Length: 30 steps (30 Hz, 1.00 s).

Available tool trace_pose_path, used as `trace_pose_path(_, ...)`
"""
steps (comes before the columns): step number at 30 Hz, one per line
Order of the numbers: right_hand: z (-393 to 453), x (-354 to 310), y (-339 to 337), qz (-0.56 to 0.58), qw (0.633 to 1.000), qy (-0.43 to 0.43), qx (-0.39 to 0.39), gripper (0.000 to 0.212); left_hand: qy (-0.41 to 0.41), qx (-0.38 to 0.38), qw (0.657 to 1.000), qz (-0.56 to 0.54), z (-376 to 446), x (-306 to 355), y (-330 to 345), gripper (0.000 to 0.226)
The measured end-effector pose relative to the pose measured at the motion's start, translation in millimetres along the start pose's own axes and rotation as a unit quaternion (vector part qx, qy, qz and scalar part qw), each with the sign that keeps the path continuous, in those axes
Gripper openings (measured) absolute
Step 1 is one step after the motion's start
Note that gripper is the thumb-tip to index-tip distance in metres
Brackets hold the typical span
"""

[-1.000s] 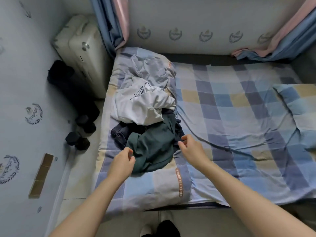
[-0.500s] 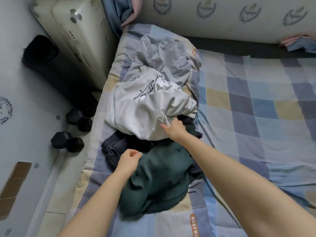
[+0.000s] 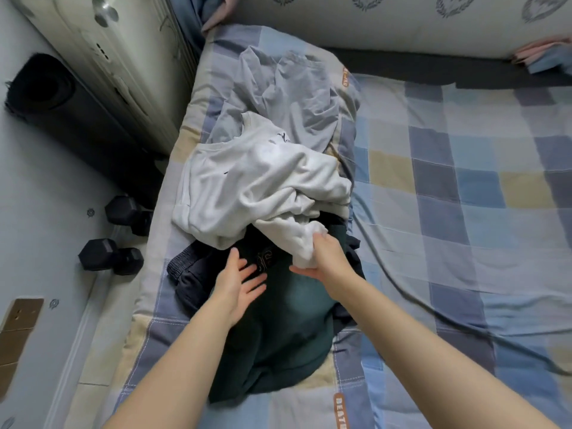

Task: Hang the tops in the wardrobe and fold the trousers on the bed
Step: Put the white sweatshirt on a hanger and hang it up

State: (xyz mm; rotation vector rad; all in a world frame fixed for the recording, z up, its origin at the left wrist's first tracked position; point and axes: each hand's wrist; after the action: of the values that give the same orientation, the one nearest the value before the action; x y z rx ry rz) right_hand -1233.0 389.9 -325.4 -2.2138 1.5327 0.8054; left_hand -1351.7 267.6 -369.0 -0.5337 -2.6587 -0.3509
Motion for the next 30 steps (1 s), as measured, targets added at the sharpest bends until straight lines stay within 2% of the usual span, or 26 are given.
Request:
trace_pose_path(2,-32,-6,-9,0.003,0.999,0.023,-0.029,0.034,-0.001,-0.034,0.997,-0.069,-5,17,13,0.070)
trace_pose_path(4,-63,-5,-16,-0.038,0.997,0.046,-0.058,0.042,-0.005,-0.075,0.991,-0.107,-13,34,26,0.063)
trace_pose_path(6,-91,1,-25,-0.100,0.988,0.059,-0.101,0.048,0.000,-0.058,0.989,-0.133,-18,47,34,0.052)
trace_pose_path(8,-115,8,-34,-0.132,0.979,0.074,-0.136,0.050,0.011,-0.010,0.991,-0.133,-18,53,30,0.043)
trace_pose_path(10,-136,15,-41,-0.126,0.975,0.093,-0.155,0.045,0.022,0.022,0.994,-0.101,-19,53,23,0.040)
trace_pose_path(12,-157,23,-45,-0.130,0.975,0.108,-0.143,0.036,0.056,0.044,0.997,-0.037,-28,49,12,0.026)
trace_pose_path(14,-175,33,-49,-0.184,0.971,0.102,-0.112,0.030,0.144,0.101,0.982,0.067,-37,48,-3,0.009)
trace_pose_path(17,-203,51,-51,-0.239,0.963,0.074,-0.097,0.027,0.262,0.120,0.946,0.151,-61,57,-29,0.016)
trace_pose_path(20,-226,76,-50,-0.229,0.968,0.079,-0.068,0.025,0.309,0.068,0.933,0.172,-104,67,-44,0.015)
trace_pose_path(23,-249,104,-39,-0.211,0.973,0.086,-0.026,0.031,0.371,-0.018,0.907,0.196,-174,71,-49,0.011)
trace_pose_path(27,-284,122,-21,-0.244,0.968,0.039,0.035,0.012,0.423,-0.112,0.862,0.257,-252,69,-62,0.010)
trace_pose_path(29,-309,118,-10,-0.164,0.983,0.046,0.072,0.015,0.451,-0.157,0.824,0.305,-286,67,-72,0.021)
trace_pose_path(30,-321,117,-6,-0.094,0.990,0.063,0.079,0.024,0.465,-0.183,0.802,0.327,-305,64,-77,0.030)
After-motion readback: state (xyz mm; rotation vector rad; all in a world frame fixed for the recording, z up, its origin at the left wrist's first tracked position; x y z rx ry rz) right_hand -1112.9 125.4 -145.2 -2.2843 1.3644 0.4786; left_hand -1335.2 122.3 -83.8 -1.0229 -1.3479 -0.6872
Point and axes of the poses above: each hand's wrist, its own z-axis towards the middle knuckle, its own y-axis out of the palm, x = y × z, and after that the axes turned 1 degree about x, right-handed
